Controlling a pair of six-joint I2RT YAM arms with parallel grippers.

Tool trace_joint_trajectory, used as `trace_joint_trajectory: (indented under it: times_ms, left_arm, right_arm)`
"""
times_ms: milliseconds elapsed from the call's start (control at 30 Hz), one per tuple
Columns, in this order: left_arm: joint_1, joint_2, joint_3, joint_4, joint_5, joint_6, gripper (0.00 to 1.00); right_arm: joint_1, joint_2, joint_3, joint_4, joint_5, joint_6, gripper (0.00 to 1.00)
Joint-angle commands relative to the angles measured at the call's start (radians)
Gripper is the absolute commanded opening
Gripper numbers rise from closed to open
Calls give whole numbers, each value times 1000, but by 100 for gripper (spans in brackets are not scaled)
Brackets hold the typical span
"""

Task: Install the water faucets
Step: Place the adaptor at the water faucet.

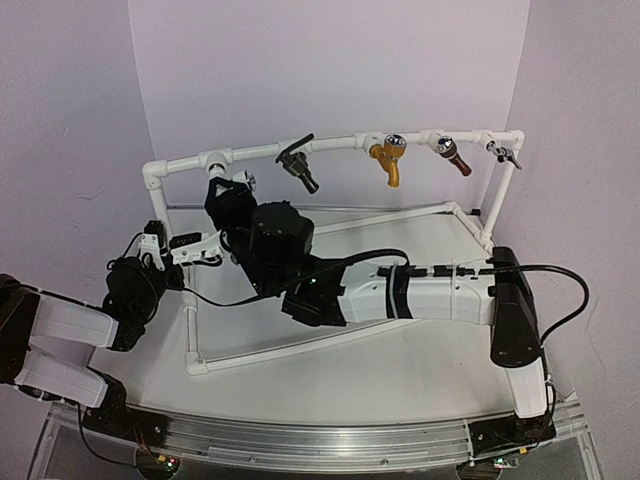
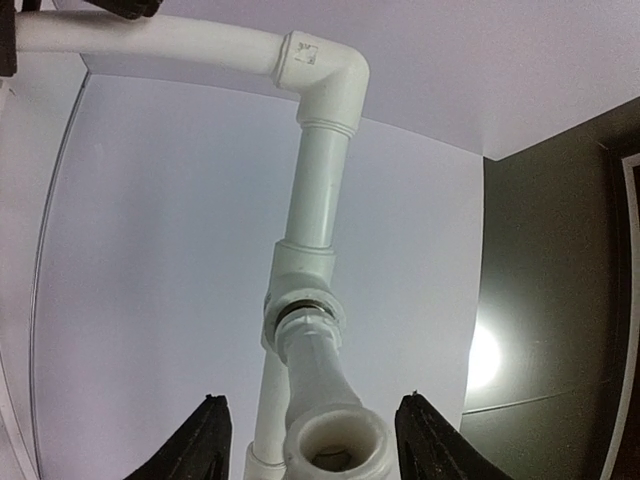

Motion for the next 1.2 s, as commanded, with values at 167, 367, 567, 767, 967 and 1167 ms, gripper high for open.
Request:
trace_joint_trajectory:
  times_ms: [167, 367, 567, 767, 967, 1167]
  left_arm:
    - [-28, -12, 23, 40, 97, -25, 0]
    - [-28, -10, 23, 41, 98, -25, 0]
    - [-27, -11, 21, 44, 98, -25, 0]
    - [-28, -13, 21, 44, 99, -25, 0]
    - [-28, -12, 21, 43, 100, -23, 0]
    - [-28, -10, 21, 44, 103, -27, 0]
  right_arm:
    - [-1, 38, 86, 76, 1, -39, 49]
    - [-3, 45, 100, 76, 2, -35, 40]
    - [-3, 57, 114, 60, 10, -23, 31]
    - [-3, 81, 161, 50, 29, 1, 18]
    - [-3, 140, 267, 36, 81, 86, 12]
    - [-2, 170, 323, 11, 122, 223, 10]
